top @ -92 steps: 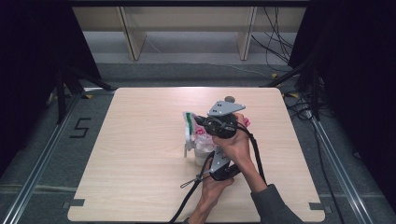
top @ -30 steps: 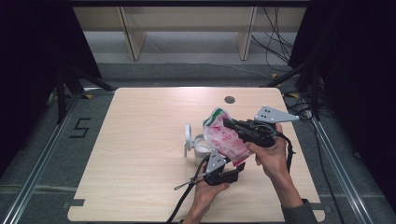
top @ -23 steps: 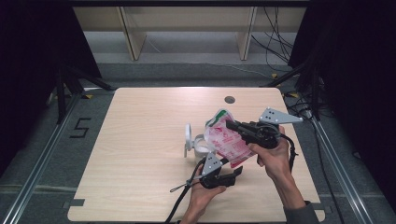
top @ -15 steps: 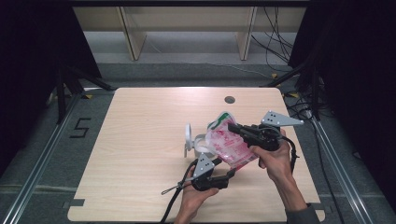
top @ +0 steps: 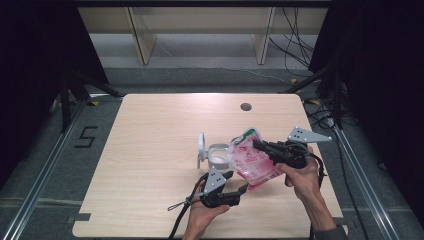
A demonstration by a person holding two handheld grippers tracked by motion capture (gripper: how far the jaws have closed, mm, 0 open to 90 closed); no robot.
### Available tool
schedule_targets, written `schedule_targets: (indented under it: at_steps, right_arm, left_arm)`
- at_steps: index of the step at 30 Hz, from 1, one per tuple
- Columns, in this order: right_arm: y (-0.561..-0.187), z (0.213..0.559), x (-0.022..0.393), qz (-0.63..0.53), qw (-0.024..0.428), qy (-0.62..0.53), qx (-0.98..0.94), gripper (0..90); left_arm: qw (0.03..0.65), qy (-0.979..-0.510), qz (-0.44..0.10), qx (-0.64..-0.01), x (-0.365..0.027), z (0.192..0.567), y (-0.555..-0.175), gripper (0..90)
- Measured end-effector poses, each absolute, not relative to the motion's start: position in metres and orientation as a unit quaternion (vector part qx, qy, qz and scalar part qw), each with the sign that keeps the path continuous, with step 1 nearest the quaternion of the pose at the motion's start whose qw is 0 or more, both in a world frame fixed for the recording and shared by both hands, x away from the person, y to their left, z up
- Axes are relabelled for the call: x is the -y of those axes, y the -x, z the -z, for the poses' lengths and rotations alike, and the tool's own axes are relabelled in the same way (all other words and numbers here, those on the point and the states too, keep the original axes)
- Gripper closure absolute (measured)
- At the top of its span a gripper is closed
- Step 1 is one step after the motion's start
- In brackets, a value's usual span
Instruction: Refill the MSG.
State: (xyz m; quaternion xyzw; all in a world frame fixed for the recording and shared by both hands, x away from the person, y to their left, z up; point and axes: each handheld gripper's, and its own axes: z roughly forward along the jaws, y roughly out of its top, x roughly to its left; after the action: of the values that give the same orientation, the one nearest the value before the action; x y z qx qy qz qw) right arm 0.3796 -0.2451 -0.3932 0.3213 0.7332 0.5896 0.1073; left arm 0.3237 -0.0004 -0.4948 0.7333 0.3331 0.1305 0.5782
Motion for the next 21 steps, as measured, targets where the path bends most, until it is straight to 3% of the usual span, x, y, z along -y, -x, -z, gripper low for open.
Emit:
schedule_targets:
  at_steps: [6,21]
  right_arm:
    - [-0.374,0.399,0.264,-0.594,0.117,-0.335,-0.722,90.0]
    - [-0.36,0.405,0.284,-0.584,0.134,-0.346,-0.722,90.0]
  left_arm:
    - [0.59,-0.732,-0.138,-0.31,-0.004,0.492,-0.325,34.1]
    - [0.588,-0.726,-0.137,-0.329,-0.005,0.49,-0.322,33.5]
